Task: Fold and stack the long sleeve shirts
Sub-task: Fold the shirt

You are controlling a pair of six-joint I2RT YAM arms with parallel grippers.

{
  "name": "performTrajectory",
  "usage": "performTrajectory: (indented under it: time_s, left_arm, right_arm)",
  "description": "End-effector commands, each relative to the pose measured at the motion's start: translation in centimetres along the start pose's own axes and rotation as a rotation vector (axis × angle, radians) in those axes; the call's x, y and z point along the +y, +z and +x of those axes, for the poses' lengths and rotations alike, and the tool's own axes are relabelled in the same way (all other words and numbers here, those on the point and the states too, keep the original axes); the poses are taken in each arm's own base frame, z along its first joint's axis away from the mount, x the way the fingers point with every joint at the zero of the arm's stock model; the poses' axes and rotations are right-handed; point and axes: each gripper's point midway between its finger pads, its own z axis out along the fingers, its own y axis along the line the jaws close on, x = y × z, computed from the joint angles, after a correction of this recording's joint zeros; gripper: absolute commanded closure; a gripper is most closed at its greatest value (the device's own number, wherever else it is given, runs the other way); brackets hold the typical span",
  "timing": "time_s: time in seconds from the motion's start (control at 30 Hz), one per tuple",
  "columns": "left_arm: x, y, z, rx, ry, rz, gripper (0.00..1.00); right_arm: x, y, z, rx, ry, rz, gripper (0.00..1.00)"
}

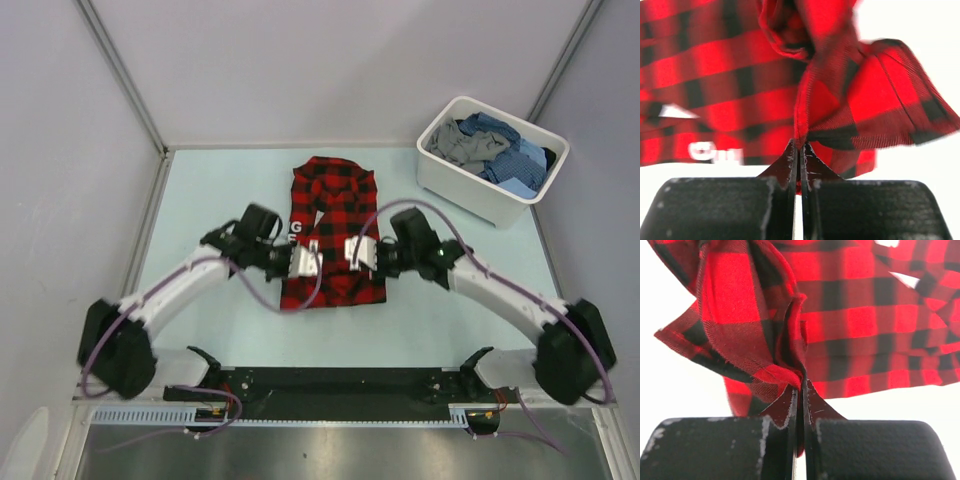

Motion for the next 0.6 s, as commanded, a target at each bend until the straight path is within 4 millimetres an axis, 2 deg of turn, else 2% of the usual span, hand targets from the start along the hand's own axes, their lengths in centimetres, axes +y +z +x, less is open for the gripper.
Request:
performTrajectory:
  time_s: [0.0, 0.03, 0.07, 0.1, 0.13, 0.17, 0.2, 0.23, 0.27, 0.3, 0.33, 0.37, 0.5, 0.53, 0.57]
  left_arm:
    - [8.1, -0.2, 0.0, -0.059, -0.015, -0.031, 1.00]
    - [10.4, 0.6, 0.6, -0.052, -0.037, -0.028, 1.00]
    - [11.9, 0.5, 1.5, -0.046, -0.066, -0.041, 1.00]
    - [12.9, 0.7, 2.1, -0.039, -0.088, -0.043, 1.00]
    - [14.9, 0.5, 2.1, -0.040, -0.087, -0.062, 1.00]
    - [15.6, 1.7, 4.2, -0.008, -0.123, -0.041, 1.00]
    - [16.2, 2.1, 5.0, -0.003, -0.133, -0.039, 1.00]
    - [17.8, 1.9, 4.9, -0.004, -0.123, -0.066, 1.00]
    - [18.1, 3.0, 6.5, 0.019, -0.155, -0.049, 1.00]
    - [18.7, 3.2, 6.8, 0.020, -0.156, -0.055, 1.00]
    - [19.8, 3.1, 6.7, 0.018, -0.149, -0.071, 1.00]
    - [19.9, 3.9, 7.5, 0.026, -0.159, -0.059, 1.00]
    - [21.0, 4.8, 8.3, 0.041, -0.173, -0.064, 0.98]
    - [21.1, 4.8, 8.4, 0.041, -0.190, -0.065, 0.93]
    - [21.3, 4.9, 8.6, 0.042, -0.203, -0.069, 0.89]
  right_arm:
    - [-8.8, 2.3, 0.2, -0.056, -0.052, 0.040, 1.00]
    - [-10.5, 2.9, 0.4, -0.055, -0.051, 0.055, 1.00]
    - [-12.2, 3.1, 1.4, -0.052, -0.033, 0.072, 1.00]
    - [-14.2, 4.8, 2.1, -0.044, -0.037, 0.068, 1.00]
    - [-15.2, 5.3, 2.6, -0.041, -0.032, 0.073, 1.00]
    - [-16.1, 6.0, 3.5, -0.033, -0.025, 0.078, 1.00]
    - [-17.2, 7.2, 4.3, -0.025, -0.030, 0.077, 1.00]
    - [-17.5, 7.9, 4.9, -0.019, -0.025, 0.077, 1.00]
    - [-18.2, 8.1, 5.4, -0.015, -0.022, 0.085, 1.00]
    - [-18.8, 8.3, 5.4, -0.013, -0.025, 0.091, 1.00]
    - [-18.6, 9.1, 6.3, -0.003, -0.015, 0.074, 1.00]
    - [-18.7, 9.4, 6.7, 0.006, -0.013, 0.075, 1.00]
    - [-19.1, 10.0, 7.9, 0.037, 0.001, 0.088, 1.00]
    - [-19.3, 10.0, 8.2, 0.050, 0.020, 0.103, 0.99]
    - [-19.6, 9.9, 8.0, 0.053, 0.020, 0.115, 0.92]
